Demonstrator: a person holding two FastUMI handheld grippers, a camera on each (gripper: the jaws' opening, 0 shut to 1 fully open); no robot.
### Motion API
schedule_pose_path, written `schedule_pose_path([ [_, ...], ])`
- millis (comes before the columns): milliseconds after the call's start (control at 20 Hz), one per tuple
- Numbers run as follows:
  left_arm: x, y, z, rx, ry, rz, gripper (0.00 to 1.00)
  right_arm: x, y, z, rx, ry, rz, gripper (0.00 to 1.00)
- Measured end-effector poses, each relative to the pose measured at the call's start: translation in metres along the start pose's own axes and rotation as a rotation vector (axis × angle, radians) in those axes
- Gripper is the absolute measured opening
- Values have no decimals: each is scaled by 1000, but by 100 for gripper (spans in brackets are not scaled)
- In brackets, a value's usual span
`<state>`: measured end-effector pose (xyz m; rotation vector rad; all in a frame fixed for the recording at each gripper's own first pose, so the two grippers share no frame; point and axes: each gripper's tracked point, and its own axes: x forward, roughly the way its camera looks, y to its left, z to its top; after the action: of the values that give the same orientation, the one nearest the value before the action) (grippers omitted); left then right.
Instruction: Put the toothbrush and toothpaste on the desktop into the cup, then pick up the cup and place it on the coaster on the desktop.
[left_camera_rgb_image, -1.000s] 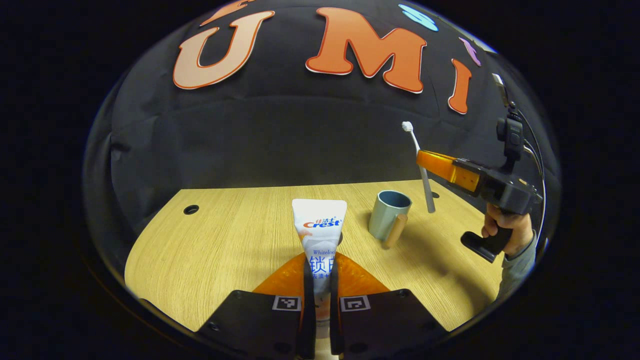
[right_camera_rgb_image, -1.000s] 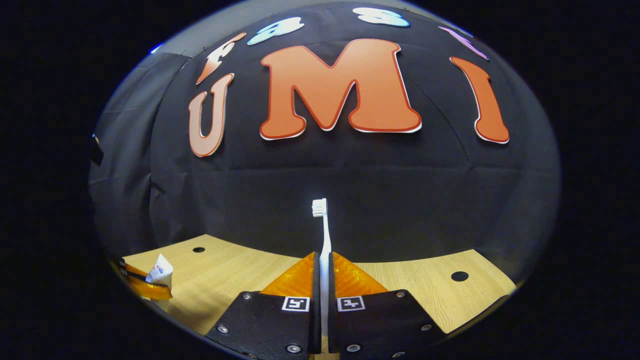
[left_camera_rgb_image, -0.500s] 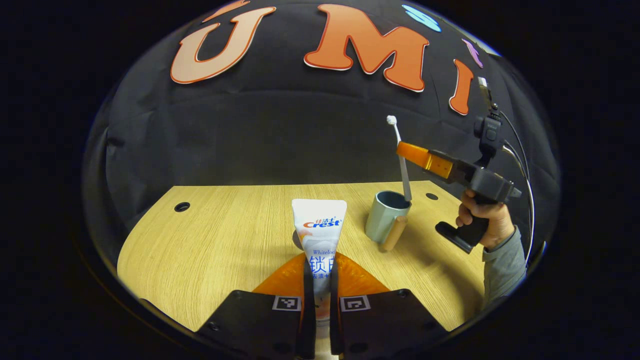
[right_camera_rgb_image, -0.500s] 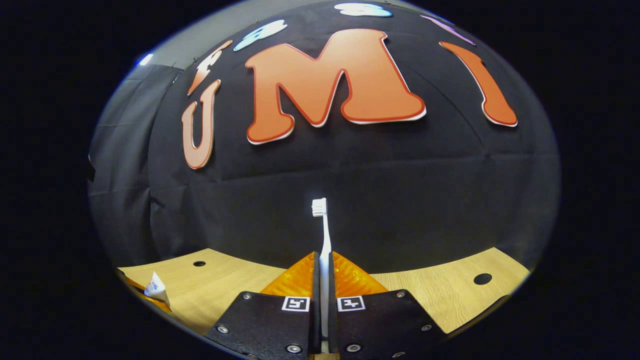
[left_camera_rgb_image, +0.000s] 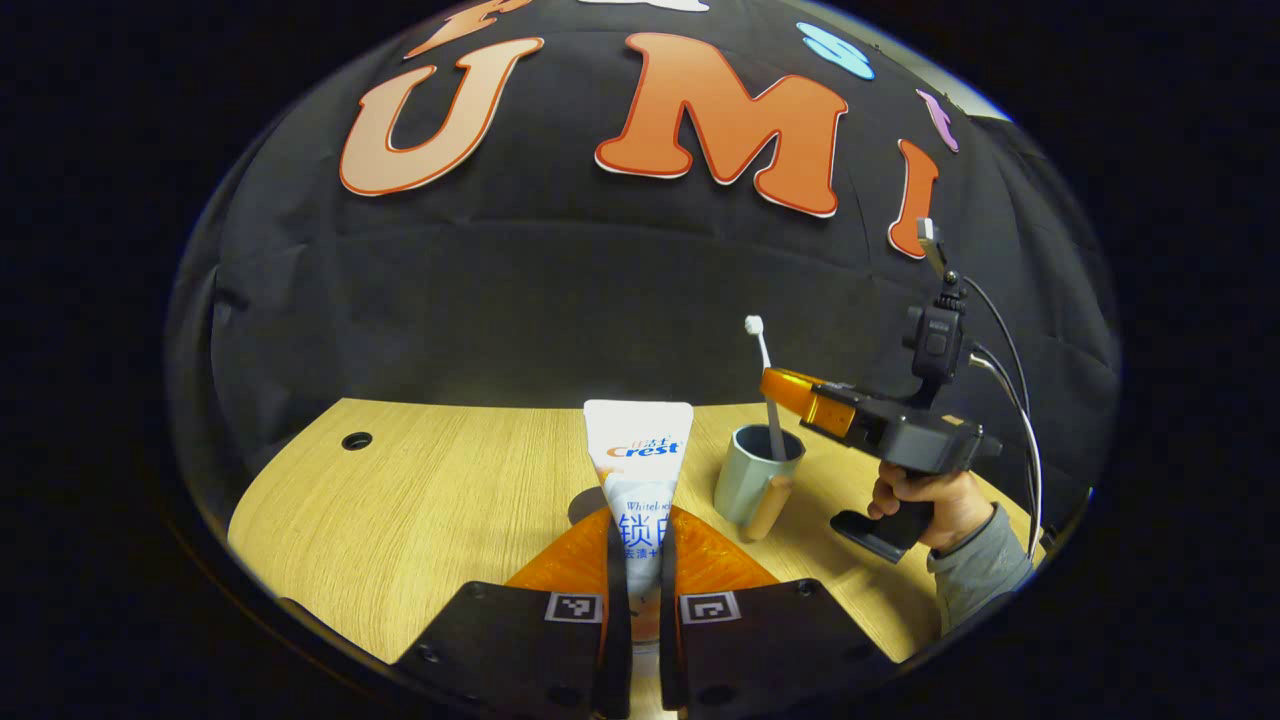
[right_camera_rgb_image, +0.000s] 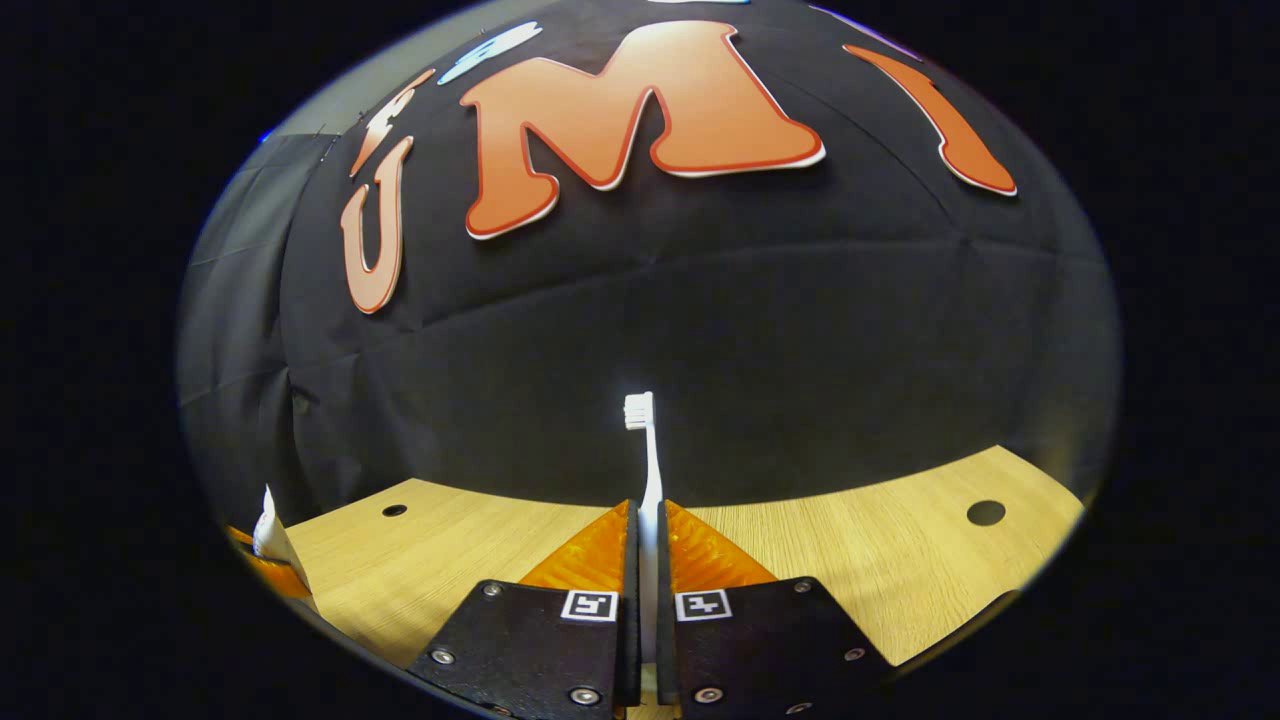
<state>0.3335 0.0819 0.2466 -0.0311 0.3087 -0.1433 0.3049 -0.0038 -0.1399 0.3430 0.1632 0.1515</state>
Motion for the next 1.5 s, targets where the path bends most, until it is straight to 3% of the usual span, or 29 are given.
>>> schedule_pose_path([
  [300,4,-14,33,-17,-123,16,14,-34,-7,5,-75,12,-32,10],
  [500,7,-29,50,-47,-180,-2,14,-74,-20,15,-121,4,-68,22],
  [600,10,-41,54,-74,-202,-35,14,-97,-21,18,-140,8,-59,32],
  [750,22,-51,67,-77,-239,-56,14,-131,-30,23,-173,-1,-78,62],
  [950,42,-64,81,-115,-283,-79,14,-172,-43,17,-175,20,-96,78],
  [1200,69,-79,96,-145,-344,-103,14,-220,-49,15,-187,19,-93,88],
  [1500,95,-98,108,-146,-411,-164,14,-262,-38,30,-247,-37,-85,91],
])
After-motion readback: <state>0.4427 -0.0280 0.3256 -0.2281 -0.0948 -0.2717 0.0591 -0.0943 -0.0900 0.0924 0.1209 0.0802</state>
